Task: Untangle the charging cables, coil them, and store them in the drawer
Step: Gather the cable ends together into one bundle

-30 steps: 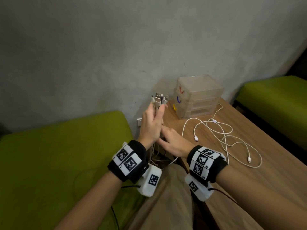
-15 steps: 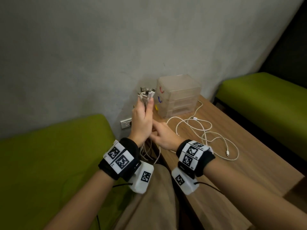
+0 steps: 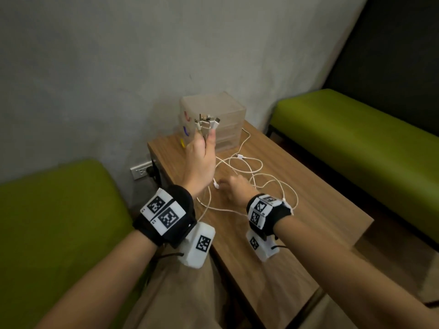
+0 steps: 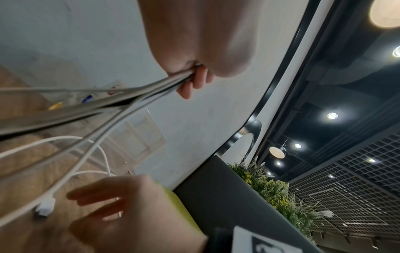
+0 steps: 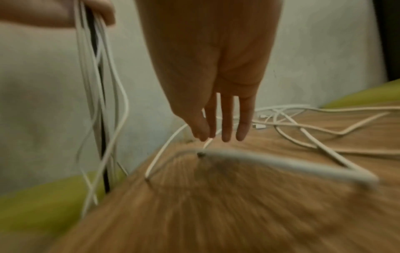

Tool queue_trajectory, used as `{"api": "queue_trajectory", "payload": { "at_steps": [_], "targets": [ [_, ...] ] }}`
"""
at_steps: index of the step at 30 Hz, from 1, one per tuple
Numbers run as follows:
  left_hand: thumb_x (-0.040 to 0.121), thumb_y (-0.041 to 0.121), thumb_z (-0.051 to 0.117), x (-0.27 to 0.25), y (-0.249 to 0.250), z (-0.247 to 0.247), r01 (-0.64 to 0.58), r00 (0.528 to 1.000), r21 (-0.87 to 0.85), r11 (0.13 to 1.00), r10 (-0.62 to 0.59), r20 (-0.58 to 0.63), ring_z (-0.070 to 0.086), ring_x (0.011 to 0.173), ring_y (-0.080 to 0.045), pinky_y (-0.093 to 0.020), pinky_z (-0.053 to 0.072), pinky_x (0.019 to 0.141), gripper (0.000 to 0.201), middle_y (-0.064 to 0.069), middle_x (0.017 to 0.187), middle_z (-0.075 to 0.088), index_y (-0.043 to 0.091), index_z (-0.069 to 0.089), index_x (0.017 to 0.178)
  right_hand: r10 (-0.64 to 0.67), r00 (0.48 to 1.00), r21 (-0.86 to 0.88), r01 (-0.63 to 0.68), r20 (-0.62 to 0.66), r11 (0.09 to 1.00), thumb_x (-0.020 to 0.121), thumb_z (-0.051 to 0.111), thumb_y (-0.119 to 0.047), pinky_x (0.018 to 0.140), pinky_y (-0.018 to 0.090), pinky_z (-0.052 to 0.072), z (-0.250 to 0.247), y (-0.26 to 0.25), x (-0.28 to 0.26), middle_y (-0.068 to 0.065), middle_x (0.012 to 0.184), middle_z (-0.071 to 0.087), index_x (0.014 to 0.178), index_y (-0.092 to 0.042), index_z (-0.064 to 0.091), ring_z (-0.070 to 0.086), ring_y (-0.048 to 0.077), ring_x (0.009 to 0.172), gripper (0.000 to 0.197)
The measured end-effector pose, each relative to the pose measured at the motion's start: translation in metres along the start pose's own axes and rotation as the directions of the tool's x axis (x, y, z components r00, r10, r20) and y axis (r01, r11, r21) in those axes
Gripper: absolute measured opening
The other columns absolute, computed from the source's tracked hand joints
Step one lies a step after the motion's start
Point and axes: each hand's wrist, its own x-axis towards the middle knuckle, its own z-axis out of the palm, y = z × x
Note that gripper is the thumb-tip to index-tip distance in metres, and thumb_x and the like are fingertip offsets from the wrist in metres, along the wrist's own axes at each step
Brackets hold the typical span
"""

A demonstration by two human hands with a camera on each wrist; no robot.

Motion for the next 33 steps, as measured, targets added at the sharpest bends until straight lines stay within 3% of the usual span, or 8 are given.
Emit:
{"api": "queue_trajectory", "payload": {
  "at_steps": [3,8,14,17,20,22,25,33],
  "targets": [
    [0.098,0.02,0.035,0.0,-0.001,-0.003,-0.002,0.999,0.01,1.0,0.002,0.033,0.047,0.054,-0.001,-0.021,0.036,0.061,0.02,0.0,0.064,0.046,0.02,0.047,0.083,-0.134,0.991,-0.067,0.134,0.005,0.989,0.078,0.051,-0.001,0.09,0.04,0.048,0.029,0.01,0.018,0.004,0.127,0.058,0.121,-0.022,0.058,0.058,0.029,0.105,0.049],
    [0.096,0.028,0.035,0.0,-0.012,-0.005,0.0,1.0,-0.044,0.999,0.0,0.0,0.048,0.08,-0.037,-0.045,0.043,0.071,0.036,-0.031,0.088,0.049,-0.005,0.048,0.103,-0.047,0.999,-0.097,0.047,0.003,0.994,0.086,0.047,-0.011,0.083,0.041,0.048,0.034,0.003,0.033,0.016,0.099,0.065,0.098,-0.009,0.069,0.059,0.035,0.091,0.025],
    [0.097,0.02,0.037,-0.001,-0.011,-0.006,0.02,0.999,0.048,0.999,-0.022,0.045,0.051,0.059,0.002,-0.033,0.046,0.064,0.023,0.011,0.067,0.049,0.03,0.043,0.078,0.071,0.995,-0.07,-0.075,-0.066,0.995,0.079,0.051,-0.007,0.071,0.036,0.046,0.001,-0.01,0.014,0.022,0.089,0.064,0.082,0.004,0.063,0.061,0.037,0.083,0.016],
    [0.098,0.024,0.037,-0.003,-0.015,-0.004,0.042,0.997,0.058,0.997,-0.045,0.058,0.053,0.065,-0.008,-0.043,0.048,0.069,0.024,0.008,0.068,0.05,0.03,0.042,0.076,-0.04,0.994,-0.033,0.037,-0.106,0.999,0.08,0.055,-0.012,0.073,0.04,0.052,-0.037,-0.019,0.001,0.018,0.083,0.066,0.08,-0.001,0.065,0.062,0.033,0.078,0.016],
    [0.093,0.034,0.034,-0.004,-0.02,0.0,-0.024,0.997,0.103,0.994,0.016,0.075,0.053,0.062,-0.009,-0.033,0.045,0.067,0.026,0.008,0.065,0.052,0.022,0.047,0.074,-0.21,0.972,0.047,0.216,-0.107,0.975,0.078,0.058,-0.005,0.066,0.018,0.048,-0.082,-0.032,-0.015,0.007,0.077,0.066,0.081,-0.002,0.066,0.061,0.015,0.069,0.009],
    [0.093,0.029,0.034,-0.005,-0.022,0.003,-0.075,0.996,0.128,0.989,0.067,0.065,0.056,0.068,-0.001,-0.02,0.045,0.071,0.029,0.005,0.073,0.058,0.011,0.054,0.082,-0.263,0.958,0.096,0.274,-0.115,0.957,0.076,0.059,-0.001,0.061,0.006,0.042,-0.106,-0.037,-0.022,-0.003,0.072,0.062,0.081,-0.005,0.066,0.053,-0.001,0.061,0.009],
    [0.096,0.016,0.038,-0.005,-0.02,0.004,-0.133,0.991,0.148,0.98,0.128,0.041,0.056,0.079,0.006,-0.001,0.037,0.074,0.026,0.002,0.09,0.061,-0.002,0.053,0.107,-0.221,0.957,0.222,0.261,-0.19,0.939,0.077,0.065,-0.003,0.065,0.007,0.048,-0.121,-0.034,-0.025,-0.006,0.073,0.064,0.085,-0.012,0.067,0.06,-0.001,0.064,0.013],
    [0.098,0.019,0.036,-0.009,-0.013,0.004,-0.138,0.981,0.153,0.979,0.114,0.157,0.063,0.089,-0.018,-0.029,0.05,0.077,0.034,-0.01,0.1,0.064,0.004,0.037,0.129,-0.063,0.872,0.505,0.339,-0.486,0.794,0.075,0.068,0.002,0.055,0.019,0.053,-0.113,-0.051,-0.031,-0.004,0.07,0.065,0.097,-0.013,0.047,0.065,0.008,0.054,0.034]
  ]
}}
